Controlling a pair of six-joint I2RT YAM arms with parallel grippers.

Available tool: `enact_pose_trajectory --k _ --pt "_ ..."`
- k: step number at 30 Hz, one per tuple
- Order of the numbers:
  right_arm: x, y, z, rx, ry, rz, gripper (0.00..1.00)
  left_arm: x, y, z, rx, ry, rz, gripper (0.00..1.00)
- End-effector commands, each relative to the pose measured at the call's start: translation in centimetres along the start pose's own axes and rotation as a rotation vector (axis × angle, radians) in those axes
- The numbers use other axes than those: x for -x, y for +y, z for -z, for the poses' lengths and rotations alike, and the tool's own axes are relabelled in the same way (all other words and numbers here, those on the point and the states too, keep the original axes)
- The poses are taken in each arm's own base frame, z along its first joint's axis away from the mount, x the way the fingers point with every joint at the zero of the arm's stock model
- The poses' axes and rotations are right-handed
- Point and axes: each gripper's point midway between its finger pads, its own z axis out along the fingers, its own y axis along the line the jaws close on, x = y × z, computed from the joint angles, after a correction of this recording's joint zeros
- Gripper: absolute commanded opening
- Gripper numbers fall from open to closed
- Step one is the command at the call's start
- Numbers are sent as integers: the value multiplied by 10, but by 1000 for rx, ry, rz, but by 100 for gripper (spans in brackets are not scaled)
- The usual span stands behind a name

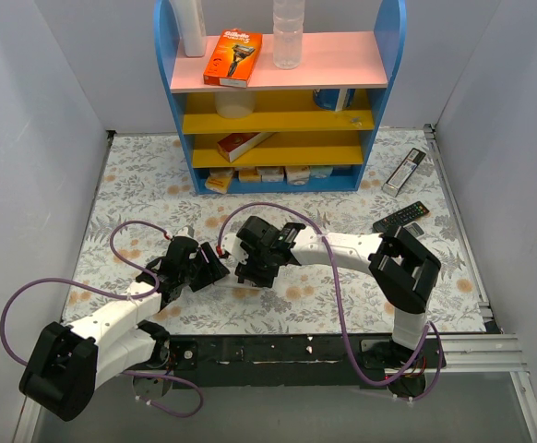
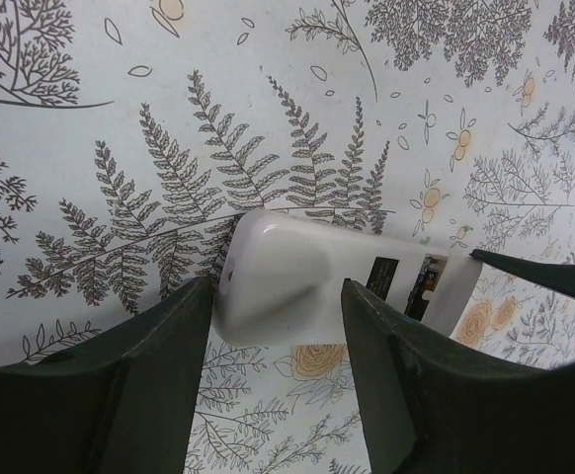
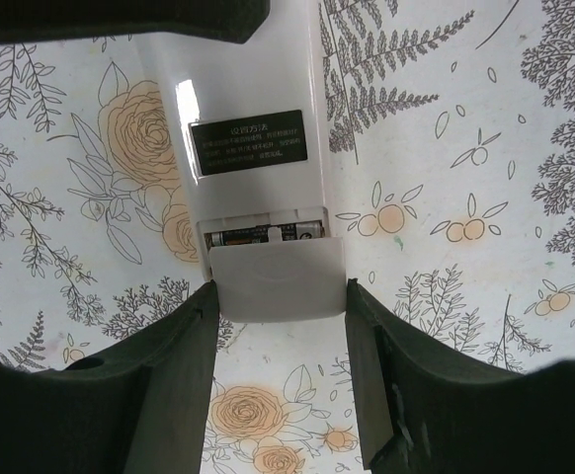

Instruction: Load the batteries into the remote control

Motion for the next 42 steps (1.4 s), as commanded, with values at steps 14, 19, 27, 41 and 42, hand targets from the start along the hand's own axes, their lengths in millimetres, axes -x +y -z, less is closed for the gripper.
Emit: enact_pose_trajectory --k 14,19,27,41,42 --pt "12 0 -6 0 -30 15 28 -8 5 0 4 24 9 54" --pt "13 -1 -8 -1 -28 12 30 -8 4 0 0 27 8 54" --pt "16 1 -8 5 -41 6 32 -9 4 -1 -3 30 14 54" --pt "20 5 -11 34 -44 -5 40 -10 3 -2 -6 36 12 52" --pt "21 6 -10 37 -46 -5 40 -10 3 -2 -6 36 12 52"
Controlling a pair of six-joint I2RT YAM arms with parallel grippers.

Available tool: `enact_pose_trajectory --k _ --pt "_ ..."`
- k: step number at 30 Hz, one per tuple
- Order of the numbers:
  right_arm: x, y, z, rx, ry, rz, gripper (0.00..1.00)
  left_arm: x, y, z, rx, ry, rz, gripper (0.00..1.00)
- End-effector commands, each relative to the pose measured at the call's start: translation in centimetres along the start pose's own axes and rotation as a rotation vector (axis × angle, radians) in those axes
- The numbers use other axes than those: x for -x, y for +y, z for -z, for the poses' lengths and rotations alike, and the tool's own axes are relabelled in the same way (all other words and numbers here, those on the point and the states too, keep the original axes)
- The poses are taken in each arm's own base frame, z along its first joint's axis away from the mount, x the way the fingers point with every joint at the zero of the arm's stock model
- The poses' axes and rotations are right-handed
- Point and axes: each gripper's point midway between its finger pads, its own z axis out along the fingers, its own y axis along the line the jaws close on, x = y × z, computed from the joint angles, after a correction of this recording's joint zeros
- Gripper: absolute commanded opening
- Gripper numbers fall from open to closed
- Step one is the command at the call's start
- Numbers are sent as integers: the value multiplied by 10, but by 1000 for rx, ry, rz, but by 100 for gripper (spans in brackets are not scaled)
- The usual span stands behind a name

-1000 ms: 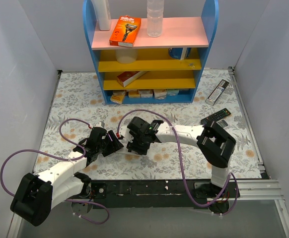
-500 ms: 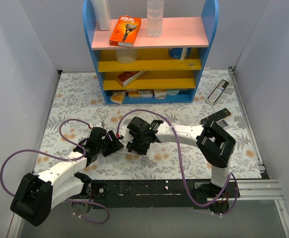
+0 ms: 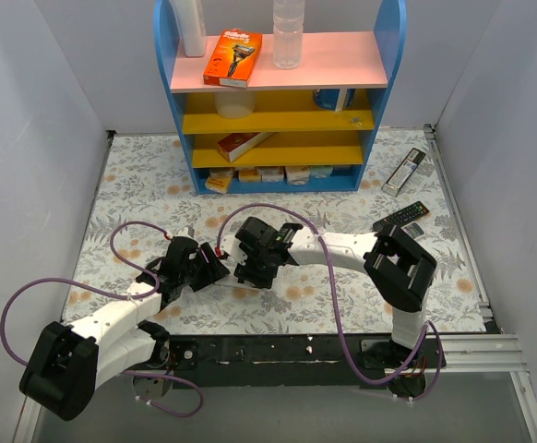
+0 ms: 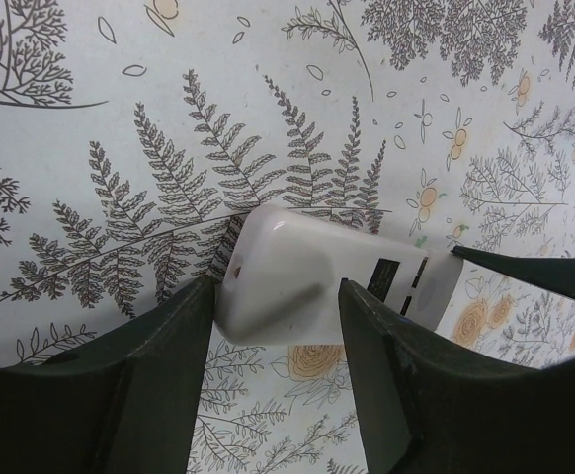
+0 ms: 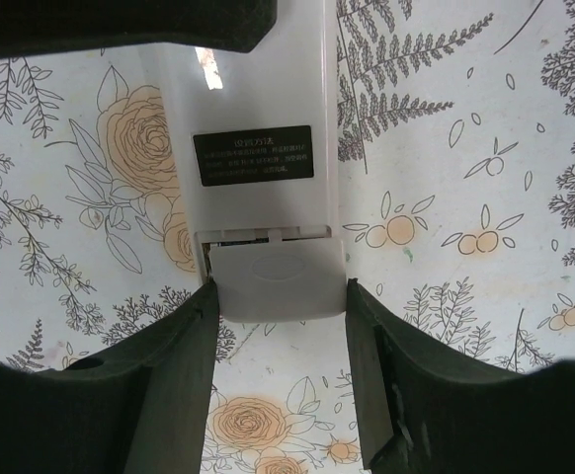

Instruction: Load the batteries into the remote control

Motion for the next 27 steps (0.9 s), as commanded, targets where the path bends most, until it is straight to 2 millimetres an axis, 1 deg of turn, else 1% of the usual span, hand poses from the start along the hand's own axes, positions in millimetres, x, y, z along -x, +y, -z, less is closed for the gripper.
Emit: enact_pose_trajectory --k 1,7,12,16,27 --pt "22 4 -2 22 -56 1 41 -8 7 -1 15 28 6 52" --pt "25 5 0 32 -54 4 42 -8 6 -1 13 28 5 51" --pt "19 9 -3 55 -31 1 44 -8 7 -2 15 29 3 51" --pt "17 11 -2 63 -23 0 45 -8 7 -1 16 27 5 51" --pt "24 13 3 77 -38 2 49 -8 6 -2 15 29 3 51"
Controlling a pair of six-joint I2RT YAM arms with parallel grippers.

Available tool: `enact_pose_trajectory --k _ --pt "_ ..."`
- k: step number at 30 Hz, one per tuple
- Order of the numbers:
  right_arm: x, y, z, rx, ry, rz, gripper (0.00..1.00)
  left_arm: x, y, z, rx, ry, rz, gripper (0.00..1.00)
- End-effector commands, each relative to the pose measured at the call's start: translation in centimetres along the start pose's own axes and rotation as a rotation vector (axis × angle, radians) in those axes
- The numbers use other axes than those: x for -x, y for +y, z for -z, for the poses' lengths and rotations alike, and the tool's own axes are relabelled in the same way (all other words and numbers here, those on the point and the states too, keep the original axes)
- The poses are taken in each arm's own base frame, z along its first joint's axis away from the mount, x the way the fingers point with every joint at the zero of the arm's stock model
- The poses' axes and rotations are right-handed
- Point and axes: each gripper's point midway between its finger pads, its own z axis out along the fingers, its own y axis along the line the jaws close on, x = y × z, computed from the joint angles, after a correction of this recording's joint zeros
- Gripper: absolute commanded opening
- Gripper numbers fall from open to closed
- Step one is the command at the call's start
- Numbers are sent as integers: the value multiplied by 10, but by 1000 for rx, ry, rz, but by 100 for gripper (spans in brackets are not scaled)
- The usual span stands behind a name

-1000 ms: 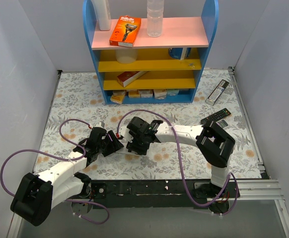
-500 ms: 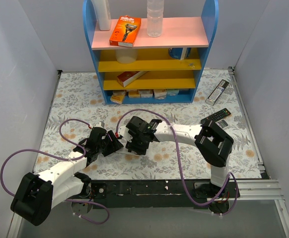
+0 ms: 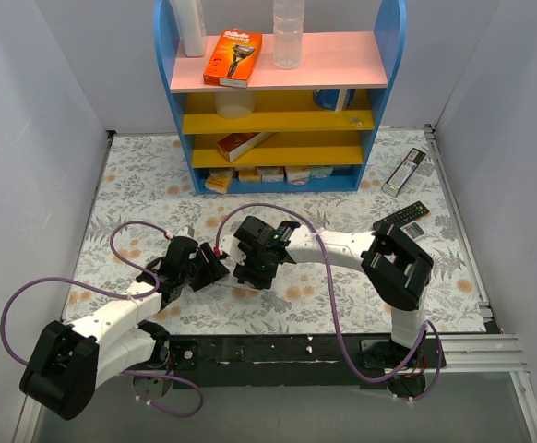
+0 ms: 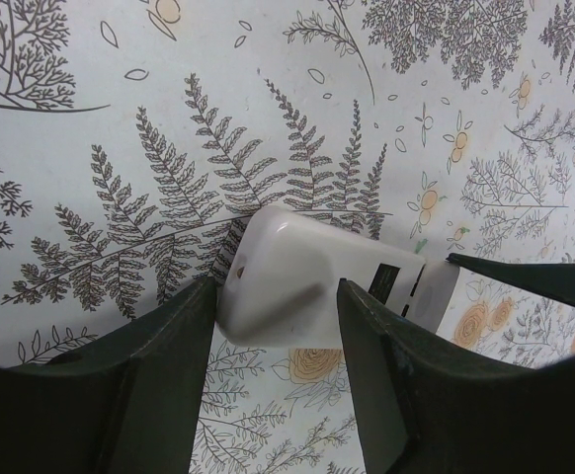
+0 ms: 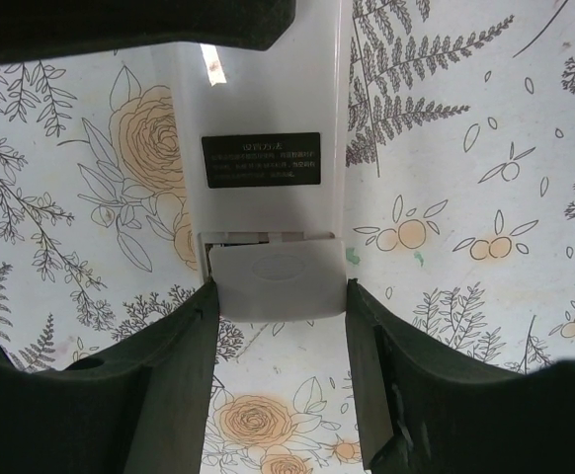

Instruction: Load the batteries into the remote control

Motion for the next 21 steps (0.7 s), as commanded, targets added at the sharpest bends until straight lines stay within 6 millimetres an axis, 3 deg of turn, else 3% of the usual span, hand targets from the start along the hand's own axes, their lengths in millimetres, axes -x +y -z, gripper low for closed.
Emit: enact_pose_trajectory --k 1,21 --pt "24 10 5 49 -58 10 49 -8 6 0 13 31 4 51" --pt "29 12 8 59 -63 -11 51 -10 5 0 8 39 15 51"
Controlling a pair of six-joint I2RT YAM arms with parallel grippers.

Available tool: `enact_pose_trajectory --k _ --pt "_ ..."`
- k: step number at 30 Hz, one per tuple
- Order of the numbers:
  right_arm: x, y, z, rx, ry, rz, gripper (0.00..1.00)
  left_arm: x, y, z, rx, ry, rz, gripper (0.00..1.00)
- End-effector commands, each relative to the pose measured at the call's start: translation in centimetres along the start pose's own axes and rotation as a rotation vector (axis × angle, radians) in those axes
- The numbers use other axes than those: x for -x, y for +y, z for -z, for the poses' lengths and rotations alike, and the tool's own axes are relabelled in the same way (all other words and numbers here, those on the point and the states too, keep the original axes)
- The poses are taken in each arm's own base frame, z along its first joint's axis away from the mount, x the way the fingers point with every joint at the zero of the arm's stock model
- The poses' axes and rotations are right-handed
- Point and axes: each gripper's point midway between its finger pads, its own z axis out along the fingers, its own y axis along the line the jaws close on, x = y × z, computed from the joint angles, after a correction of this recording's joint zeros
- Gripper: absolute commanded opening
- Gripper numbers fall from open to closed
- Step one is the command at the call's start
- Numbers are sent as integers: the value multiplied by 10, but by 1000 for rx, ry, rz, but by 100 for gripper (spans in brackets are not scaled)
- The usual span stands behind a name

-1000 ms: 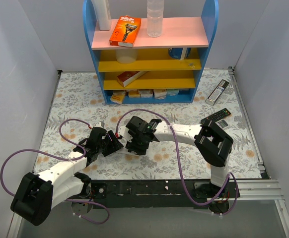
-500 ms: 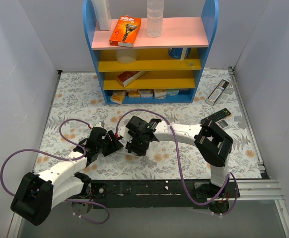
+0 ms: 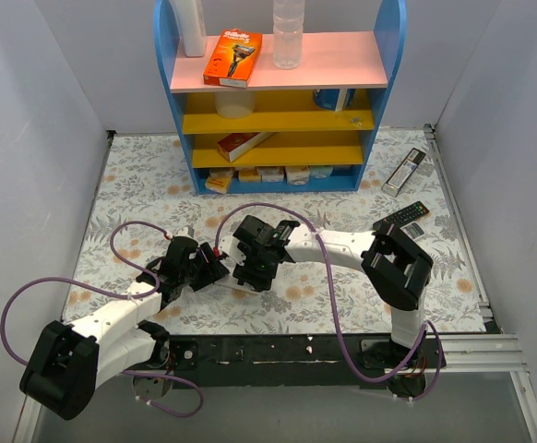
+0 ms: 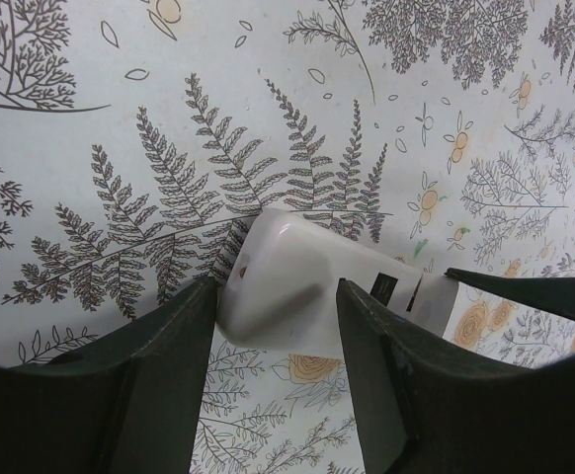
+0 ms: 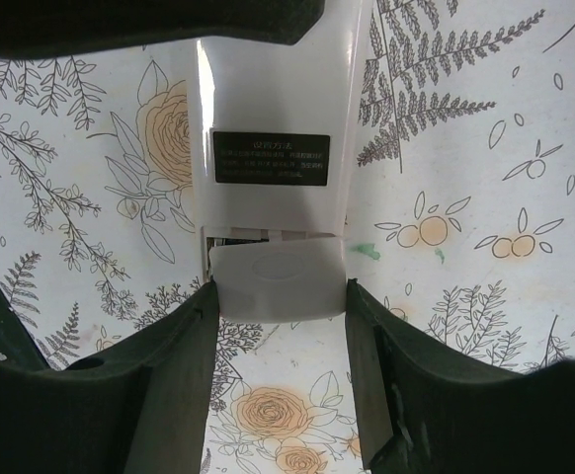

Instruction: Load the batteries into the remote control

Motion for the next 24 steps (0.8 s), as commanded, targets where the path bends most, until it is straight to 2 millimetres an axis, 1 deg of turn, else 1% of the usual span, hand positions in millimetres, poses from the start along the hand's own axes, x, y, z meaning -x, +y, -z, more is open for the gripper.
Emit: enact_pose_trajectory --k 1,3,8,14,24 --pt "29 6 6 21 -73 -3 51 -10 5 0 5 40 14 50" --pt "26 5 5 18 -63 -11 51 -11 4 -1 3 42 21 48" --pt "21 7 4 20 -37 -53 49 -13 4 -1 1 50 30 38" --pt "15 11 2 23 -22 -117 49 -17 3 -2 -11 68 42 30" --pt "13 17 -1 39 -22 -162 52 -20 1 -1 -26 83 51 26"
